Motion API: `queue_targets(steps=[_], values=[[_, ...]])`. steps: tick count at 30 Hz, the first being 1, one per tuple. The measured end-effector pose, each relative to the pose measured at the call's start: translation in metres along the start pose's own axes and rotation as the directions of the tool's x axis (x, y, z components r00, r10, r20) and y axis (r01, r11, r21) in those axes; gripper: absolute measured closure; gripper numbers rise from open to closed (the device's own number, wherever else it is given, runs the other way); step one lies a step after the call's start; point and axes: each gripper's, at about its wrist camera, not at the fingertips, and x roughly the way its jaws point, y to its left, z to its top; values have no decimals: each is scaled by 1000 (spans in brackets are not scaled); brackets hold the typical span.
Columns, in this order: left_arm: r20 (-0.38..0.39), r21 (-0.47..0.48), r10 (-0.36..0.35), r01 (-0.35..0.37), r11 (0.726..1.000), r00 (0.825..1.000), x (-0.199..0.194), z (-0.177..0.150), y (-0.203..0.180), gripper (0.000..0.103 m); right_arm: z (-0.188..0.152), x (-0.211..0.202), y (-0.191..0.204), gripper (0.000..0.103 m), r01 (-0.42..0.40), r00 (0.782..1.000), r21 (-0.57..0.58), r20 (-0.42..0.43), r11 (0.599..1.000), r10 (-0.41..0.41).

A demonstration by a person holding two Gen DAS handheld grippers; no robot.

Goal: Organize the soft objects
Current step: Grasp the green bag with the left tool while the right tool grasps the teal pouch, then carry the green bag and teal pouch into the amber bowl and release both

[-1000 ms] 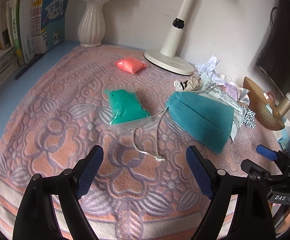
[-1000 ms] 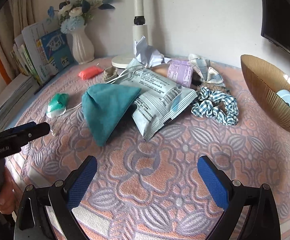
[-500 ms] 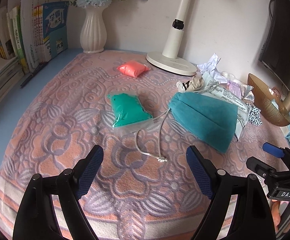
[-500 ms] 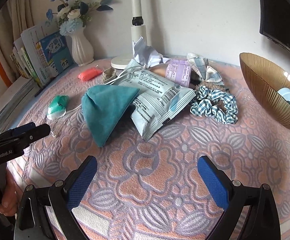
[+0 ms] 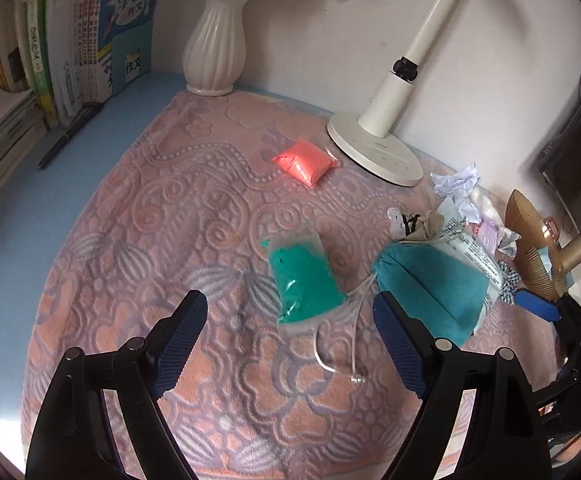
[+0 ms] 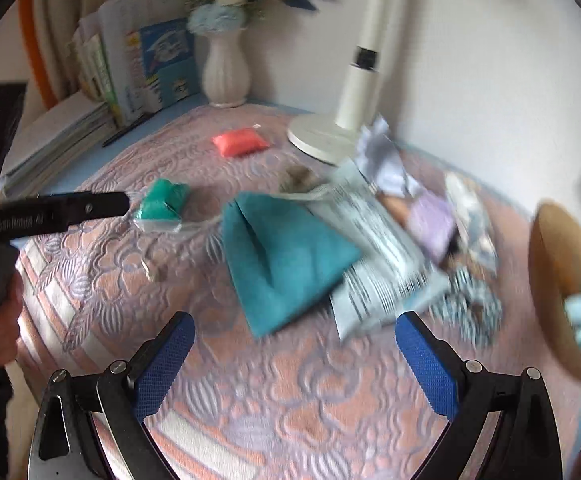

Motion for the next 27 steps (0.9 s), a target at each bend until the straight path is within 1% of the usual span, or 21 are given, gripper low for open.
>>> queue_targets(steps=[2,6,7,8,9,11,12,13,14,15,16,17,18,19,20,21,23,25,27], values=[[-12,39,46,-46,998,999,15,7,-8,19,13,16,2,3,16,1000,-22,-12,1000,-16],[-36,76,86,-83,994,996,40,14,-17,20,28,42,2,3,27,999,-49,-17,998,-28],[-38,84,94,-90,992,995,45,14,-20,25,30,49,3,3,31,999,-60,-27,998,-33],[-46,92,94,-90,992,995,49,14,-21,33,31,53,3,3,29,999,-69,-36,997,-32],[-54,100,94,-88,991,994,53,13,-22,37,30,57,3,3,26,999,-75,-42,997,-29],[-50,116,108,-102,988,993,57,11,-24,58,28,65,7,3,31,998,-101,-50,994,-36],[-40,123,115,-110,986,993,57,11,-24,61,26,67,12,3,50,998,-128,-43,991,-56],[-27,130,116,-112,985,993,56,9,-25,63,23,69,17,13,74,996,-161,-34,984,-80],[-18,133,112,-108,985,994,55,8,-25,64,22,72,22,29,86,995,-187,-34,979,-94],[-11,133,104,-102,986,994,54,8,-25,65,21,71,25,33,90,995,-200,-32,976,-98],[-4,131,94,-93,987,996,53,6,-24,65,19,69,29,42,90,995,-213,-22,973,-97],[6,128,86,-86,988,996,51,4,-23,65,17,67,33,61,56,997,-219,-30,974,-64],[19,124,78,-80,989,997,50,2,-23,65,17,66,34,72,20,999,-216,-44,976,-30],[30,121,74,-77,990,997,48,0,-22,65,15,64,38,82,5,999,-214,-47,977,-15],[39,119,73,-77,990,997,47,-1,-21,65,12,62,42,83,10,999,-221,-44,975,-20],[46,114,68,-73,991,997,45,-2,-20,65,9,60,44,84,-3,999,-217,-49,976,-7],[62,104,47,-53,993,997,42,-3,-17,65,2,55,41,88,-75,996,-165,-69,983,64],[77,94,28,-35,995,997,39,-4,-16,65,-8,45,29,88,-156,986,-63,-76,986,151],[92,87,16,-24,996,996,37,-5,-15,65,-20,31,16,88,-198,978,27,-55,980,199]])
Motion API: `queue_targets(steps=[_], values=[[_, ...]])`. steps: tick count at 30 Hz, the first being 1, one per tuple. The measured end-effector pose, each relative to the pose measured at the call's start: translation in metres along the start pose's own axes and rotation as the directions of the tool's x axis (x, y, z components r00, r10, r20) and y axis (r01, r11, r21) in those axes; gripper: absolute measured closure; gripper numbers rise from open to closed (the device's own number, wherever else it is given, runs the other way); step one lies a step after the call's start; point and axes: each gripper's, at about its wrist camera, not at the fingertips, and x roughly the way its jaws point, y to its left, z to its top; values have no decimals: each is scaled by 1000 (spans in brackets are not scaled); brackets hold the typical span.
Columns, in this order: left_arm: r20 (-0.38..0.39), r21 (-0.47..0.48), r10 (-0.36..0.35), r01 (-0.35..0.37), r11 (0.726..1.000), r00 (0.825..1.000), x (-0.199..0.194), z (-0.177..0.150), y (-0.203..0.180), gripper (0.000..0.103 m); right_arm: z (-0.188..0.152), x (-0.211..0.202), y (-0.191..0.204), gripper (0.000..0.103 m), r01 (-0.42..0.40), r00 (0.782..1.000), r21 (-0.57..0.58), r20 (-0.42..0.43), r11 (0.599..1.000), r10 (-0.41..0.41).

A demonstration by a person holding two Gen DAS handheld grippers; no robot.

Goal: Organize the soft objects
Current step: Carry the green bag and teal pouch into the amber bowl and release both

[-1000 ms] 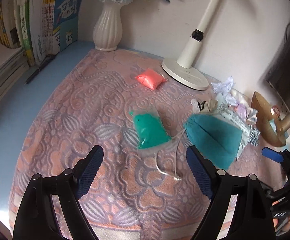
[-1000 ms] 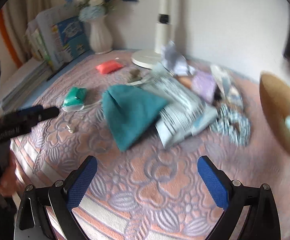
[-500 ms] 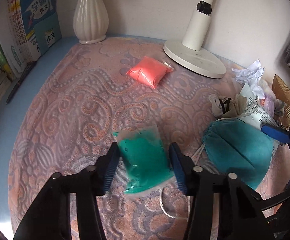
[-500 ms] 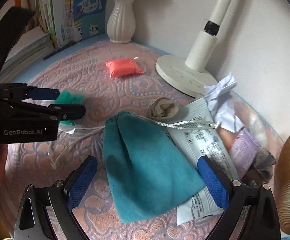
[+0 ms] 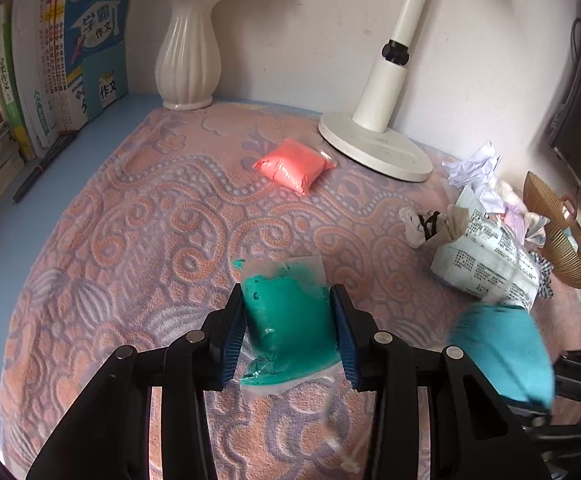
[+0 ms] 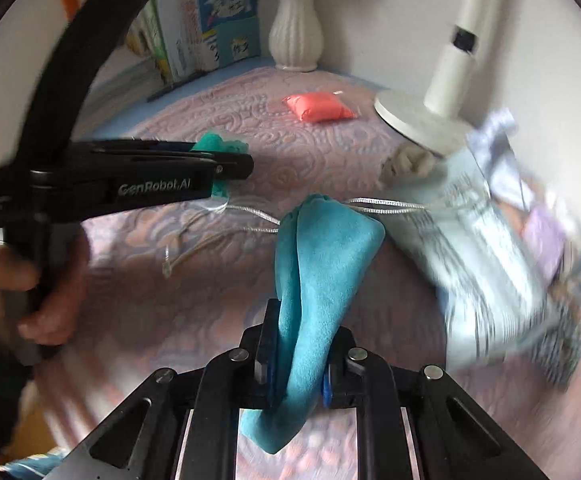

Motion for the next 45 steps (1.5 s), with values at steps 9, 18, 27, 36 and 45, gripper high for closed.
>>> queue_targets(steps=[9,18,27,36,45], values=[[41,-4,-14,14,1000,999,-8,-2,0,65,-70,-93,-59,88,70,987,231,127,970,-101],[49,85,-95,90,992,994,-29,-9,-33,65,-118,-147,-112,88,116,965,373,178,920,-193],[91,242,-169,143,960,981,-68,5,-111,65,-130,-189,-134,88,125,938,415,247,901,-244],[132,365,-260,197,910,957,-91,52,-202,65,-116,-255,-170,88,214,878,442,304,871,-370],[65,451,-387,319,834,920,-69,92,-327,65,-74,-299,-245,88,266,824,577,280,772,-493]])
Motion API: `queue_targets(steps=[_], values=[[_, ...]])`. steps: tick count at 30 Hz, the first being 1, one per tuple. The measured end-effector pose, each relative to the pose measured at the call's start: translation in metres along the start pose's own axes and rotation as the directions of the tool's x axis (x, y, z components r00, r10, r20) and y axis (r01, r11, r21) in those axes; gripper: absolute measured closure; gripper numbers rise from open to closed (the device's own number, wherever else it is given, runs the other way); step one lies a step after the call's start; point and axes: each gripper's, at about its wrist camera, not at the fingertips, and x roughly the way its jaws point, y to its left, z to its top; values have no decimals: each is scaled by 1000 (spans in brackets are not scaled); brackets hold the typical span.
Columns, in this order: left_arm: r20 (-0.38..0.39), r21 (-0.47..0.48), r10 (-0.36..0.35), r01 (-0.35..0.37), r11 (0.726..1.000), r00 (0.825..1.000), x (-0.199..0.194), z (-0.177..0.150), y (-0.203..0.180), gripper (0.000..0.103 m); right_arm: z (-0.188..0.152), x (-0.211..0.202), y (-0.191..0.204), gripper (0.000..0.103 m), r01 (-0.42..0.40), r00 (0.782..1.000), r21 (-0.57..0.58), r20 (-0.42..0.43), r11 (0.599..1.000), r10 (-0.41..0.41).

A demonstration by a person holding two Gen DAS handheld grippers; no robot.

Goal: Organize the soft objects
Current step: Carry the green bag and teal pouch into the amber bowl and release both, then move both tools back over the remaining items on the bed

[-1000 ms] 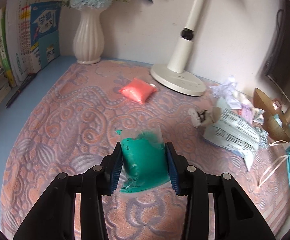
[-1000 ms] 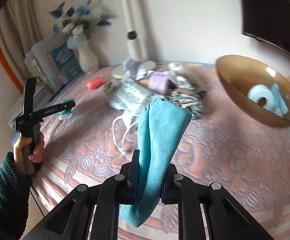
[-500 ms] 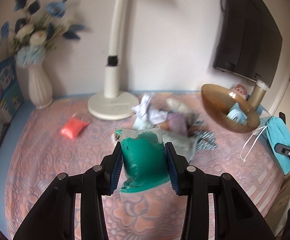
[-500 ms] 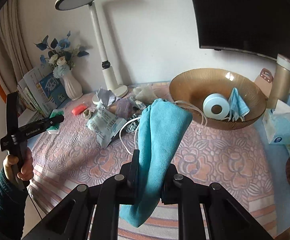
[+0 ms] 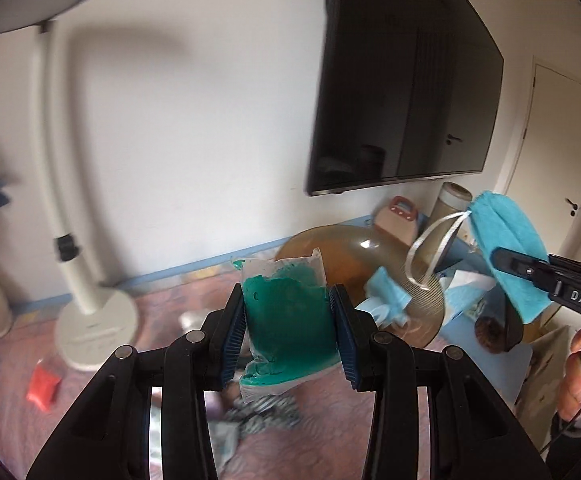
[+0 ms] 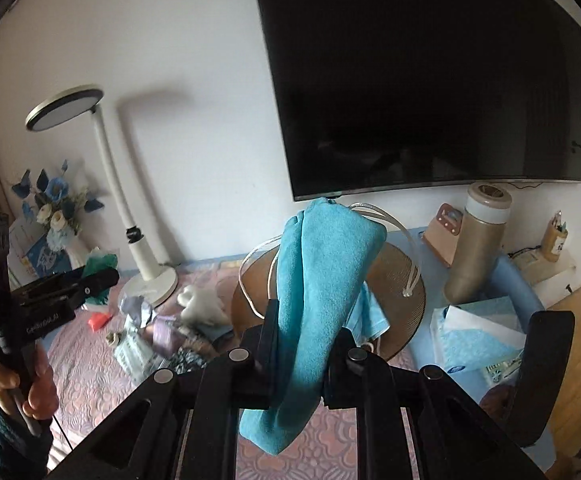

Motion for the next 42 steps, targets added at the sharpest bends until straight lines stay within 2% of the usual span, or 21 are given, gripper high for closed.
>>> queue_targets(steps=[9,11,12,13,14,15,16,17,23,25,31,32,36,40,42], values=[[-38,16,-68,69,997,997,66,26,-42,65,42,61,-14,88,39,997,9,-73,999,-39],[-33,10,-60,60,998,998,75,30,-45,64,49,75,-15,88,41,995,-2,-92,999,-41],[-25,8,-51,52,999,998,78,32,-47,61,52,83,-17,88,40,994,1,-105,999,-40],[-15,8,-41,41,999,999,81,34,-48,46,56,91,-19,84,35,992,6,-119,999,-34],[-9,5,-35,35,999,999,82,36,-48,24,57,99,-21,74,28,990,6,-138,1000,-27],[3,-3,-38,38,999,999,81,37,-47,18,58,106,-24,66,28,987,10,-160,1000,-26],[15,-10,-47,47,999,999,79,37,-46,17,57,111,-27,53,41,984,17,-175,999,-38],[20,-12,-53,54,998,998,76,37,-44,17,56,113,-29,50,50,982,18,-181,999,-46],[24,-40,-60,61,997,998,51,35,-31,17,43,101,-35,49,52,979,32,-197,998,-45],[24,-62,-74,75,995,997,38,35,-27,17,41,90,-30,49,50,981,30,-190,998,-44],[83,-75,-27,34,997,996,-18,34,-10,17,41,50,2,47,25,989,-14,-144,1000,-27],[96,-75,-18,25,997,995,-29,32,-7,17,41,43,10,45,20,991,-27,-134,999,-23],[133,-88,33,-22,996,991,-73,18,9,17,37,16,46,44,-27,995,-72,-96,997,20],[120,-114,130,-116,987,984,-106,-14,35,17,23,-1,85,43,-97,993,-109,-82,989,88],[106,-122,191,-178,976,976,-118,-35,50,17,12,-5,100,36,-121,991,-124,-75,985,112]])
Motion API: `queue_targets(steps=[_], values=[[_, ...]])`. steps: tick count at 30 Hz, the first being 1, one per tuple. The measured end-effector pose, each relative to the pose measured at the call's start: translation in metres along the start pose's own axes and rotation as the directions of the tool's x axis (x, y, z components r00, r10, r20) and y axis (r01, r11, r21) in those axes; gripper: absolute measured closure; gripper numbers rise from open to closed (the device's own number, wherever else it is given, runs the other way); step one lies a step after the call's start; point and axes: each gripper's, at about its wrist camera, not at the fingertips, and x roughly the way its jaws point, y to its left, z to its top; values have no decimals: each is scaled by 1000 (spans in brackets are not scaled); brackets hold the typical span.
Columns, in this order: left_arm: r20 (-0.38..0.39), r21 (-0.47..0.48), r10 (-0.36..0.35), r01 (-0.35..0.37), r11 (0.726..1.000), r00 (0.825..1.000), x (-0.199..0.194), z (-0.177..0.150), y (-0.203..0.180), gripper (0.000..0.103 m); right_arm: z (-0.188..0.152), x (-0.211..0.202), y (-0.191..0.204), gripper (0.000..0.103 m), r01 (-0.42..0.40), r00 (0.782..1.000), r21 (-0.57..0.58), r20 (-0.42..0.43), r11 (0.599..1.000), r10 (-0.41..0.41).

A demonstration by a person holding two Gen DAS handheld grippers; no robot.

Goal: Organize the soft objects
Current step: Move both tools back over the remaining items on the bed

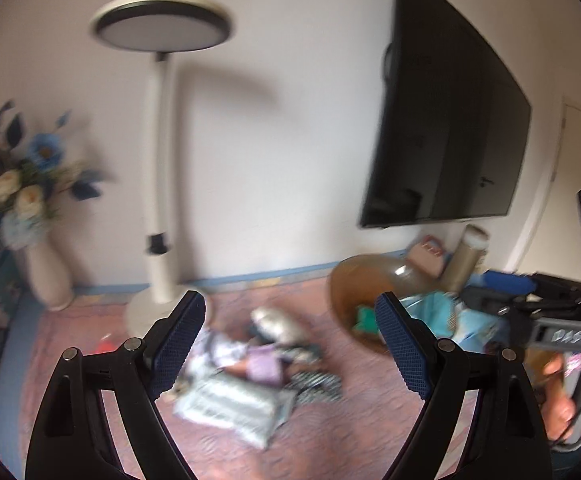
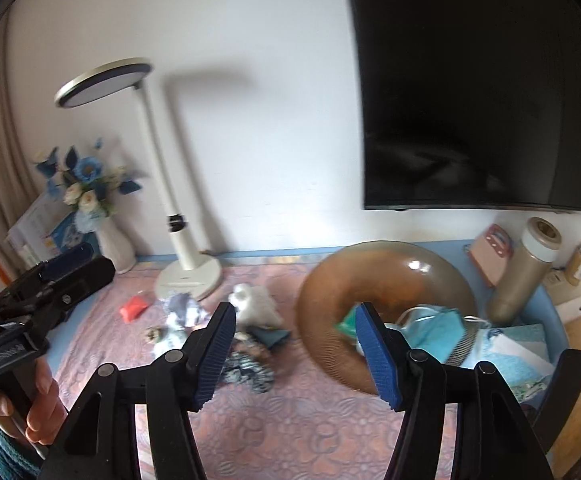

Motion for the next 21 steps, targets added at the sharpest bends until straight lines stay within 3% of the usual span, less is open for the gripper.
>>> queue_targets(steps=[2,7,10,18,21], values=[[-16,-12,57,-57,998,998,-7,-20,21,17,-11,1,17,24,-11,1000,-16,14,1000,12],[-119,-62,177,-186,981,977,-1,-82,81,17,-52,29,47,16,-91,996,-3,-10,996,91],[-192,-90,210,-230,969,959,15,-122,110,17,-85,61,61,16,-124,991,5,-47,992,124],[-300,-150,198,-251,956,933,47,-182,143,17,-152,130,77,16,-160,980,-3,-120,987,159],[-276,-192,170,-228,955,946,42,-183,150,17,-163,140,74,16,-139,983,-6,-123,990,137]])
